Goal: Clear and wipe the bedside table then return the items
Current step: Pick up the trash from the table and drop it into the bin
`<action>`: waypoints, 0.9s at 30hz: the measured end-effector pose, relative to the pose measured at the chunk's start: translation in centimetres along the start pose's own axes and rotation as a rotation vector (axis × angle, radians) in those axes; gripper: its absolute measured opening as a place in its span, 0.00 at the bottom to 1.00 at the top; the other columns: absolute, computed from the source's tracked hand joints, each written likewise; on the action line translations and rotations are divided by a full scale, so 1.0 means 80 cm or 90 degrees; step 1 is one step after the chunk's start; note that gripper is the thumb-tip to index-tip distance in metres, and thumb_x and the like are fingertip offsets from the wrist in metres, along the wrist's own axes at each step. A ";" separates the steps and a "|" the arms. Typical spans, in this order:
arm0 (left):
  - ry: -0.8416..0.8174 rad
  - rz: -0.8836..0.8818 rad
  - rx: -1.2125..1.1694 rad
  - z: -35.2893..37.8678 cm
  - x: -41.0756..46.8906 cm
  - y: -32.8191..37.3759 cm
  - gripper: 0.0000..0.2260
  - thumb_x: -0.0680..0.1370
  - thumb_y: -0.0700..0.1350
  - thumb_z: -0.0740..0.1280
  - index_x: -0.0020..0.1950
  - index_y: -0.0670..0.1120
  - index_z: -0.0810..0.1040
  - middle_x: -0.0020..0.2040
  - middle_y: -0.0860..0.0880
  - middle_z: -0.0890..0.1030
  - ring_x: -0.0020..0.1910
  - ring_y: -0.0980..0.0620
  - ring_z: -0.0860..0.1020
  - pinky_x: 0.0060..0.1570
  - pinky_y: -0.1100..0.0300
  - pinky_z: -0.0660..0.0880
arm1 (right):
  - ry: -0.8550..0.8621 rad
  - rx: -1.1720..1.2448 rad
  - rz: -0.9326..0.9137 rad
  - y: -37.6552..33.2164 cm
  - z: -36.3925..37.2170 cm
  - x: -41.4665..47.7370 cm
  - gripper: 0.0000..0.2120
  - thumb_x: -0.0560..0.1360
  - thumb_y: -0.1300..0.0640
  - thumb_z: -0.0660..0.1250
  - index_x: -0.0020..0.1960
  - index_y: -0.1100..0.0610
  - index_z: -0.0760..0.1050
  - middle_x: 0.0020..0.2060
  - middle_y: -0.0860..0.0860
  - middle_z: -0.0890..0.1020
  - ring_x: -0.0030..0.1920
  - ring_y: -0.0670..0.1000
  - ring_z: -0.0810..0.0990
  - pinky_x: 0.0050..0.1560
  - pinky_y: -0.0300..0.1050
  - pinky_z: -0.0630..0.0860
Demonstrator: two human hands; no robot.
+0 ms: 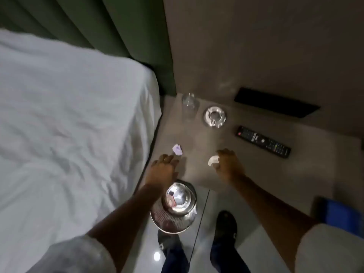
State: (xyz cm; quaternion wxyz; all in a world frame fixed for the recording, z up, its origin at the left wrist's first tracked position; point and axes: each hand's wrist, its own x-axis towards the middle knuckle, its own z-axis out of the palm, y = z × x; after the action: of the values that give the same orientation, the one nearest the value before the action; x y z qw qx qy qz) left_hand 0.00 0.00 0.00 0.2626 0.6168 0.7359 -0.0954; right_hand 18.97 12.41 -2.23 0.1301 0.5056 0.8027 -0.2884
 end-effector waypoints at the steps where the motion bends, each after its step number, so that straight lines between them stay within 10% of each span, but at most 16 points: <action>1: 0.004 -0.005 -0.002 0.006 0.015 -0.004 0.25 0.79 0.50 0.61 0.76 0.50 0.61 0.75 0.48 0.66 0.72 0.45 0.65 0.66 0.50 0.68 | -0.003 -0.024 -0.004 0.003 0.008 0.011 0.22 0.74 0.56 0.65 0.67 0.57 0.68 0.64 0.57 0.72 0.64 0.58 0.68 0.59 0.49 0.72; 11: 0.115 -0.083 -0.232 0.076 0.122 -0.038 0.23 0.76 0.48 0.62 0.72 0.49 0.71 0.70 0.43 0.72 0.65 0.39 0.73 0.62 0.46 0.74 | 0.102 -0.122 -0.151 0.019 0.112 0.038 0.14 0.71 0.66 0.64 0.56 0.59 0.77 0.59 0.58 0.77 0.56 0.61 0.75 0.52 0.53 0.74; 20: 0.130 -0.102 -0.313 0.138 0.001 -0.014 0.14 0.79 0.47 0.66 0.63 0.44 0.75 0.59 0.44 0.77 0.54 0.44 0.78 0.45 0.55 0.75 | 0.021 -0.018 -0.192 -0.027 0.130 -0.017 0.14 0.70 0.69 0.64 0.54 0.61 0.76 0.56 0.60 0.76 0.50 0.61 0.78 0.44 0.51 0.78; 27: -0.041 -0.128 -0.221 0.242 -0.062 -0.027 0.20 0.79 0.50 0.65 0.71 0.49 0.71 0.67 0.45 0.76 0.62 0.44 0.78 0.56 0.51 0.76 | -0.151 0.028 -0.171 -0.042 0.226 -0.070 0.17 0.73 0.63 0.66 0.61 0.55 0.72 0.60 0.58 0.75 0.48 0.61 0.81 0.46 0.54 0.80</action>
State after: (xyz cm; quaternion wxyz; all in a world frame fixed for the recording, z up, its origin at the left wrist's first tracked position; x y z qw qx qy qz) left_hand 3.66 -13.71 -14.28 0.3775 0.4823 0.7904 -0.0123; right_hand 17.06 -3.56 -12.78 0.1727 0.3591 0.8355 -0.3784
